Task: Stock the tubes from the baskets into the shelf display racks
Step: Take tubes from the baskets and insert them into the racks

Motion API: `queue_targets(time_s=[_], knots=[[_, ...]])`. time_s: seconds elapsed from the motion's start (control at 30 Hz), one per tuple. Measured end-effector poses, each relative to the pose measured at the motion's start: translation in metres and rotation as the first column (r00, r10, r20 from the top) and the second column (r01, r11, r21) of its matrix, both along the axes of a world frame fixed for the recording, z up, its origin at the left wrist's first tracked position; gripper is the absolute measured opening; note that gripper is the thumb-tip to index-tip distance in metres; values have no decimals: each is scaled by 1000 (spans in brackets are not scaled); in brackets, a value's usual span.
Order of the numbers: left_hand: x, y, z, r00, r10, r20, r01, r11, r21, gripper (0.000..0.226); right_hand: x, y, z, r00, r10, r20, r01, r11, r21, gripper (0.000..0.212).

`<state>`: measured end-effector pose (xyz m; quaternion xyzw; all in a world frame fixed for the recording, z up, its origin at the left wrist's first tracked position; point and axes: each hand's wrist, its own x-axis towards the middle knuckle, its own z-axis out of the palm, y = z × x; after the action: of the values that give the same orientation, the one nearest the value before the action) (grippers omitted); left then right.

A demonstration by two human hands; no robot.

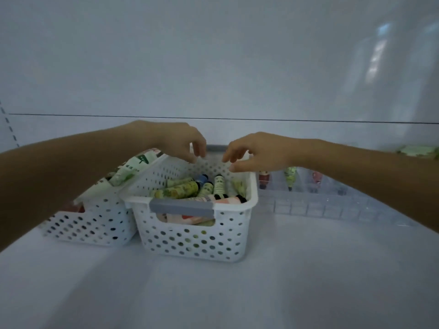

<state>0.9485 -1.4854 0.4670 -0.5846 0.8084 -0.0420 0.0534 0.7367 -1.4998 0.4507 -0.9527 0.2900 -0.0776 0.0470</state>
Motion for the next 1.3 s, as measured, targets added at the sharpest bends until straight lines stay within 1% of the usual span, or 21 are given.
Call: queue_targets(time_s=[0.1, 0.17, 0.23, 0.3, 0.37, 0.43, 0.5, 0.57, 0.63, 0.73, 0.83, 0.9, 0.97, 1.0, 1.03, 1.1, 1.13, 1.2, 1.23, 1.3], knots=[[-3, -14, -7, 998, -36, 52, 31, 995, 94, 22, 15, -1, 2, 996, -1, -88, 10, 994, 107, 18], [-4, -21, -12, 998, -26, 60, 12, 975, 224, 21, 26, -2, 6, 981, 16, -194, 25, 978, 209, 19], [-4, -25, -16, 999, 4, 46, -19, 944, 330, 27, 35, -2, 8, 956, 58, -288, 41, 945, 324, 20], [-2, -26, -17, 998, 16, 54, -34, 931, 364, 35, 43, -3, 6, 933, 110, -341, 29, 925, 380, 24], [-2, -27, -18, 996, 22, 84, -52, 924, 380, 44, 50, -5, 3, 916, 147, -373, 9, 923, 384, 25], [-4, -27, -18, 994, 17, 112, -61, 916, 396, 52, 54, -6, 1, 909, 169, -381, -3, 916, 400, 29], [-5, -27, -19, 996, 5, 95, -43, 914, 404, 52, 53, -6, 0, 914, 193, -357, -11, 891, 453, 34], [-3, -27, -18, 1000, 2, 21, -10, 924, 383, 48, 50, -4, -1, 932, 226, -283, -41, 842, 537, 32], [2, -27, -13, 995, 7, -98, 25, 945, 325, 45, 47, 0, -3, 948, 247, -200, -89, 811, 578, 24], [10, -26, -6, 947, 13, -322, 69, 968, 241, 46, 47, 3, -8, 946, 253, -201, -116, 845, 521, 18], [16, -25, -2, 860, 35, -509, 72, 979, 189, 39, 47, 2, -14, 961, 210, -178, -102, 873, 477, 15], [20, -21, 2, 811, 28, -584, 55, 991, 124, 32, 46, 2, -14, 980, 154, -124, -90, 905, 415, 16], [22, -17, 9, 764, 8, -645, 23, 999, 39, 29, 42, 1, -13, 996, 89, -9, -80, 936, 344, 20], [22, -15, 13, 729, 1, -684, 3, 1000, 5, 28, 40, 0, -12, 995, 59, 87, -86, 928, 364, 22], [23, -12, 17, 684, 5, -729, -21, 1000, -13, 26, 36, 0, -10, 978, 23, 206, -111, 897, 427, 24], [23, -8, 28, 606, 32, -795, -72, 997, -14, 22, 26, -3, -4, 891, -77, 447, -226, 779, 585, 23], [21, -6, 33, 596, 49, -801, -106, 994, -18, 20, 20, -5, 0, 832, -138, 537, -293, 713, 637, 21], [14, -2, 42, 588, 68, -806, -177, 983, -46, 15, 5, -8, 6, 726, -242, 644, -384, 634, 671, 15], [8, 0, 45, 562, 63, -825, -204, 977, -65, 14, -3, -9, 8, 677, -289, 676, -414, 611, 675, 14], [-9, 2, 51, 479, 39, -877, -243, 966, -90, 14, -22, -11, 6, 563, -394, 726, -451, 589, 670, 21]])
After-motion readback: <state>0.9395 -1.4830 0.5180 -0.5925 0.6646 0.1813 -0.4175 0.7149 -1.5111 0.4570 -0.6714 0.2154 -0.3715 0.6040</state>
